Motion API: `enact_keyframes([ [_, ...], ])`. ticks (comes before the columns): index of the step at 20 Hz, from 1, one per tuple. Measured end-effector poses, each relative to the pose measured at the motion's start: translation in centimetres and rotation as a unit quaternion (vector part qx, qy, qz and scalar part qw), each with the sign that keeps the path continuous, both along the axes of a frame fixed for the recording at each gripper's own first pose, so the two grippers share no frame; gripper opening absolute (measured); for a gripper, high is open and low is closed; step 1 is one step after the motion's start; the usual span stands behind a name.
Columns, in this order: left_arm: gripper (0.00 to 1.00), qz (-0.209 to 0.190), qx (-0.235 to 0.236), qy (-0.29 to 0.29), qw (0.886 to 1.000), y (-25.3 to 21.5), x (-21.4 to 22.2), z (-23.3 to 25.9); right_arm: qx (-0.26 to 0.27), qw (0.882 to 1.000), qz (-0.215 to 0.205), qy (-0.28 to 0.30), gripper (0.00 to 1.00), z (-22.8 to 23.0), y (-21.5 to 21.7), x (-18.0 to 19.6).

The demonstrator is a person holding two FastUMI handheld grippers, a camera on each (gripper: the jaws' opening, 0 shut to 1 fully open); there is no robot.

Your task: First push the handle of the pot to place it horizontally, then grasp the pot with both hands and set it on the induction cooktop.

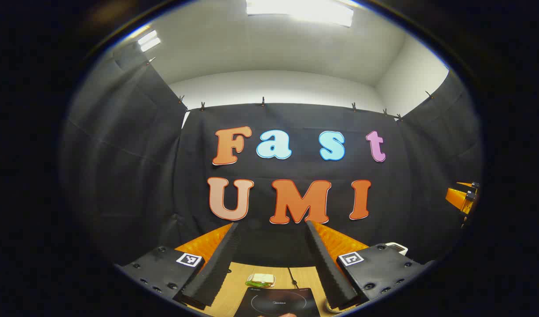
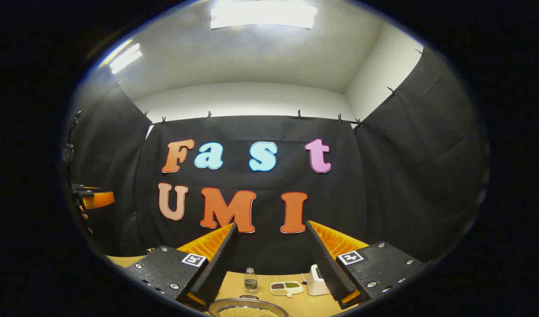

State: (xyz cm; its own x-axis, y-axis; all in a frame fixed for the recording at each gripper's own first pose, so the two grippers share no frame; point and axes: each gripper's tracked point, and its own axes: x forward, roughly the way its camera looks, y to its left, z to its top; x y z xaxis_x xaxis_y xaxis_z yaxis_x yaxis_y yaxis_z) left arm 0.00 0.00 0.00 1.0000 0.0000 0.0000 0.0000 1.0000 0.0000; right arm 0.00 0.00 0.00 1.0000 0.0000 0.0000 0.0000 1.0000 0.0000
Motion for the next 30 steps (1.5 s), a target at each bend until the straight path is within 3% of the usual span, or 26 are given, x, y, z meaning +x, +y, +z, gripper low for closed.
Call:
enact_keyframes([
  [19, 0.98, 0.004, -0.002, -0.029, 1.0, 1.0, -0.8, -0.3, 0.014, 1.0, 0.013, 0.009, 0.93, -1.0, 0.7, -0.3],
  [30, 0.97, 0.008, -0.006, -0.013, 1.0, 1.7, -0.2, -2.1, 0.016, 0.998, 0.02, 0.064, 0.93, -5.9, 0.7, -1.1],
])
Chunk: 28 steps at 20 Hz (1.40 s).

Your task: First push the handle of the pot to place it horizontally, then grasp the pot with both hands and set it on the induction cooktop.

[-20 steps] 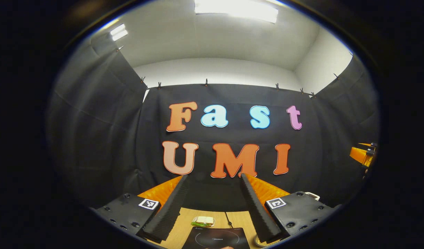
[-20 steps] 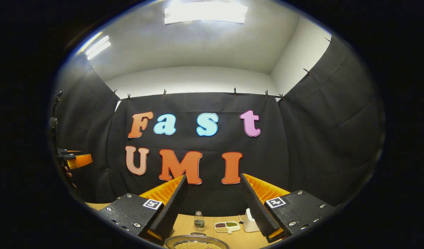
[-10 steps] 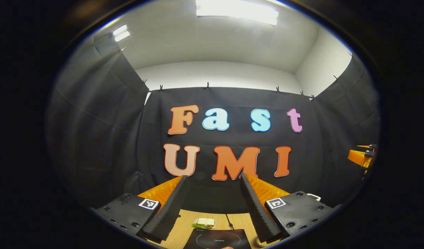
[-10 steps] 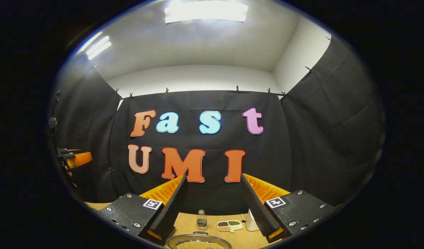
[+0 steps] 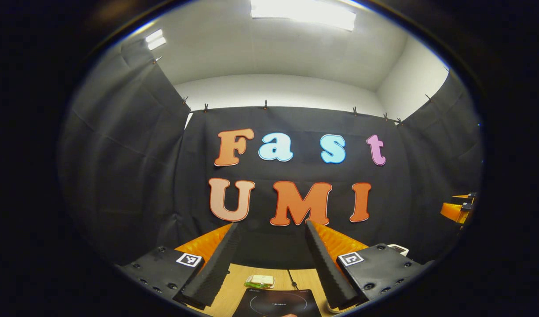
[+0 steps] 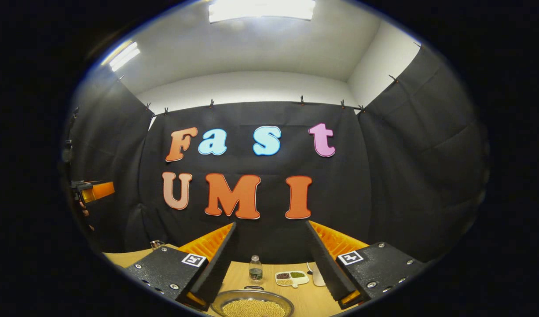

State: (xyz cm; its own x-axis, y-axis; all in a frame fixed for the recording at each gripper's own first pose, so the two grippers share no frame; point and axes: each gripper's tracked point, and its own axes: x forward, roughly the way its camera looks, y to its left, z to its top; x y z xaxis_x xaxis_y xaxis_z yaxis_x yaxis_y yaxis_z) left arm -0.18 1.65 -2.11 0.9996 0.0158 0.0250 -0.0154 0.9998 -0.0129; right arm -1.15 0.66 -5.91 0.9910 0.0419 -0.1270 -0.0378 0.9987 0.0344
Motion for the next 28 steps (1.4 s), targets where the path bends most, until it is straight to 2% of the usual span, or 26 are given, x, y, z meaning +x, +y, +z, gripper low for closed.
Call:
enact_keyframes([
  [6, 0.97, 0.006, -0.003, 0.014, 1.0, 0.4, 0.2, -1.2, 0.017, 0.997, 0.021, 0.078, 0.93, -5.9, 1.0, -0.7],
  [8, 0.97, 0.009, -0.004, 0.016, 1.0, 0.7, 0.2, -1.5, 0.029, 0.993, 0.036, 0.11, 0.87, -8.1, 1.7, -1.3],
  [9, 0.97, 0.011, -0.003, 0.017, 1.0, 0.8, 0.2, -1.5, 0.038, 0.99, 0.046, 0.127, 0.8, -9.1, 2.3, -1.8],
  [12, 0.98, 0.018, 0.007, 0.018, 1.0, 1.4, 0.0, -1.7, 0.051, 0.981, 0.067, 0.177, 0.64, -12.5, 3.5, -2.5],
  [15, 0.97, 0.019, 0.013, 0.017, 1.0, 1.4, -0.2, -1.7, 0.048, 0.971, 0.08, 0.219, 0.41, -15.5, 4.2, -3.4],
  [16, 0.98, 0.017, 0.011, 0.018, 1.0, 1.3, -0.2, -1.8, 0.05, 0.966, 0.087, 0.238, 0.41, -16.6, 4.8, -3.9],
  [17, 0.98, 0.017, 0.011, 0.02, 1.0, 1.4, -0.2, -1.9, 0.054, 0.961, 0.093, 0.255, 0.31, -17.6, 5.2, -4.4],
  [18, 0.98, 0.018, 0.011, 0.02, 1.0, 1.6, -0.3, -2.0, 0.056, 0.956, 0.097, 0.271, 0.28, -18.5, 5.6, -4.8],
  [19, 0.97, 0.02, 0.012, 0.022, 0.999, 1.8, -0.1, -2.0, 0.059, 0.952, 0.098, 0.284, 0.19, -19.2, 5.7, -5.0],
  [25, 0.97, 0.027, 0.013, 0.033, 0.999, 2.6, 0.0, -3.0, 0.085, 0.926, 0.112, 0.351, 0.01, -23.2, 7.3, -6.9],
  [28, 0.97, 0.031, 0.019, 0.032, 0.999, 3.0, 0.1, -3.0, 0.091, 0.91, 0.117, 0.387, 0.0, -25.9, 8.1, -7.9],
])
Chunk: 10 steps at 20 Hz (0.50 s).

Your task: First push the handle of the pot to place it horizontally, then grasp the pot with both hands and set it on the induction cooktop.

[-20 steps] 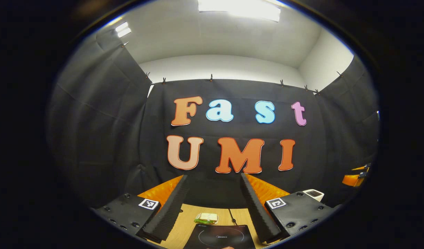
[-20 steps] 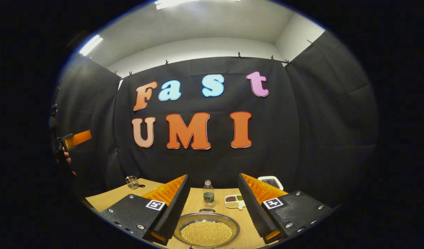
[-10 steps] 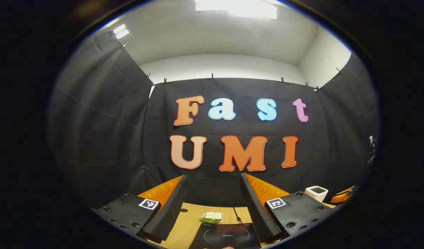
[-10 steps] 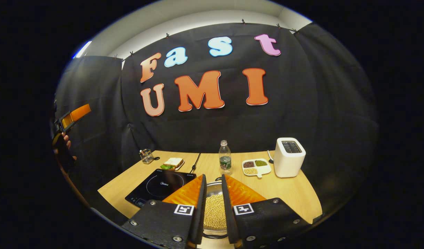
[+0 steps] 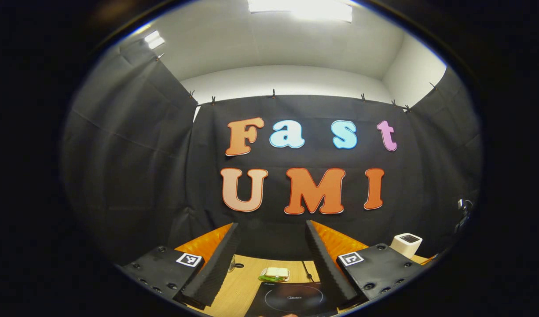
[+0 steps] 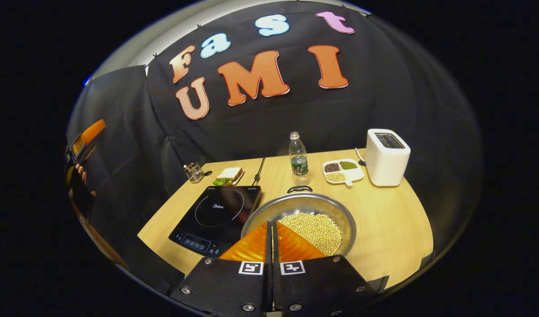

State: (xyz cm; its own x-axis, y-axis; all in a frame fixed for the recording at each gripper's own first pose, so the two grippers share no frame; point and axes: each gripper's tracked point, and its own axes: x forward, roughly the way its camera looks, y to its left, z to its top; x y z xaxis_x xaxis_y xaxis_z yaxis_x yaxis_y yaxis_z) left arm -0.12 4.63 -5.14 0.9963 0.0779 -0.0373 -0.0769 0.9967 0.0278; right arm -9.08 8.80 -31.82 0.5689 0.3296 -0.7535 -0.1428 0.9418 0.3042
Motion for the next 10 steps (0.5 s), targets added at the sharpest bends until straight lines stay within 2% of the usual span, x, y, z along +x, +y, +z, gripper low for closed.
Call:
enact_keyframes([
  [4, 0.98, 0.002, 0.004, 0.003, 1.0, 0.5, 0.1, -0.3, 0.018, 0.998, 0.015, 0.05, 0.0, -2.6, 1.8, -1.5],
  [10, 0.96, 0.011, 0.007, 0.016, 1.0, 1.7, 0.3, -1.5, 0.042, 0.988, 0.054, 0.137, 0.0, -6.9, 5.0, -4.9],
])
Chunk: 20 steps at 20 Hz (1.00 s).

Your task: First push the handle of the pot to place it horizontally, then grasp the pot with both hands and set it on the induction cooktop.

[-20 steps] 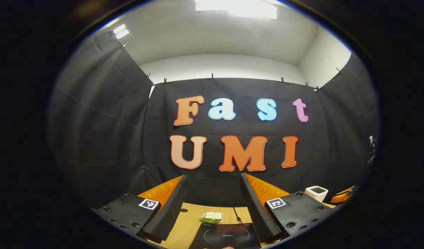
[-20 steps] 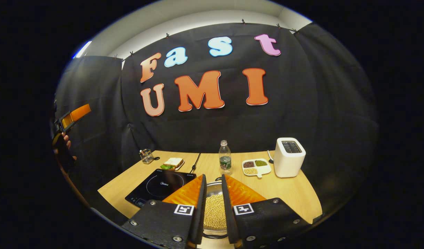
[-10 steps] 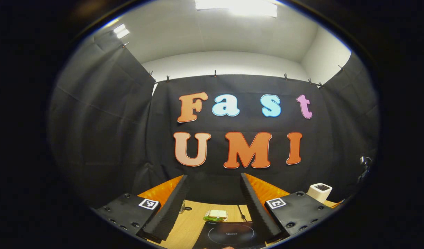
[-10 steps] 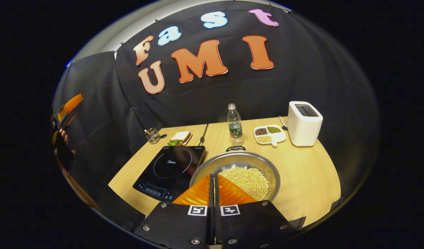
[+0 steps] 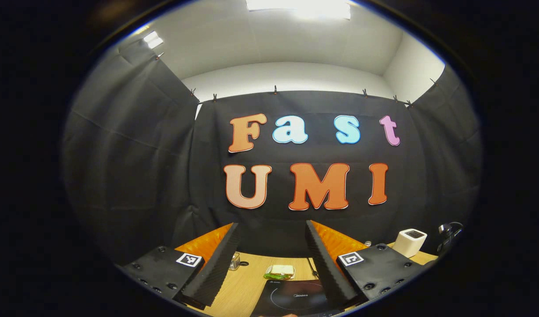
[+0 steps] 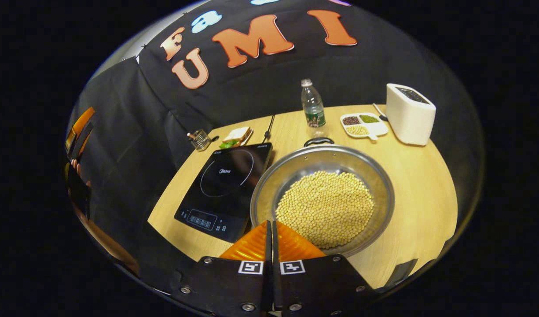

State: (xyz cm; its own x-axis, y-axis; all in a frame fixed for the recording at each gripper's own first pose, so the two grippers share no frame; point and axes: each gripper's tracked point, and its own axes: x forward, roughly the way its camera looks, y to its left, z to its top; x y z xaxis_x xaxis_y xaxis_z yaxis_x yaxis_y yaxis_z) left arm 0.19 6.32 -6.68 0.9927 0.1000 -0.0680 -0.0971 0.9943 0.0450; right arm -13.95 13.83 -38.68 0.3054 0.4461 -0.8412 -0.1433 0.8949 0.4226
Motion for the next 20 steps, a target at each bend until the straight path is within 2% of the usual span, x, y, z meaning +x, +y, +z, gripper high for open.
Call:
enact_keyframes([
  [2, 0.96, 0.006, 0.0, 0.005, 1.0, 0.5, 0.2, -0.5, -0.004, 0.999, 0.011, 0.042, 0.0, -1.8, 0.4, -1.8],
  [8, 0.97, 0.007, -0.012, 0.021, 1.0, 0.7, 0.8, -1.9, 0.0, 0.995, 0.023, 0.101, 0.0, -4.3, 1.4, -5.2],
  [12, 0.97, 0.005, -0.014, 0.03, 0.999, 0.2, 0.9, -2.8, 0.017, 0.993, 0.02, 0.118, 0.0, -4.7, 1.8, -5.8],
  [15, 0.97, 0.003, -0.011, 0.035, 0.999, -0.1, 1.1, -3.5, 0.005, 0.992, 0.022, 0.127, 0.0, -5.6, 1.4, -6.7],
  [20, 0.97, 0.0, -0.015, 0.048, 0.999, -0.9, 1.7, -4.5, 0.03, 0.989, 0.004, 0.146, 0.0, -5.8, 0.9, -6.7],
])
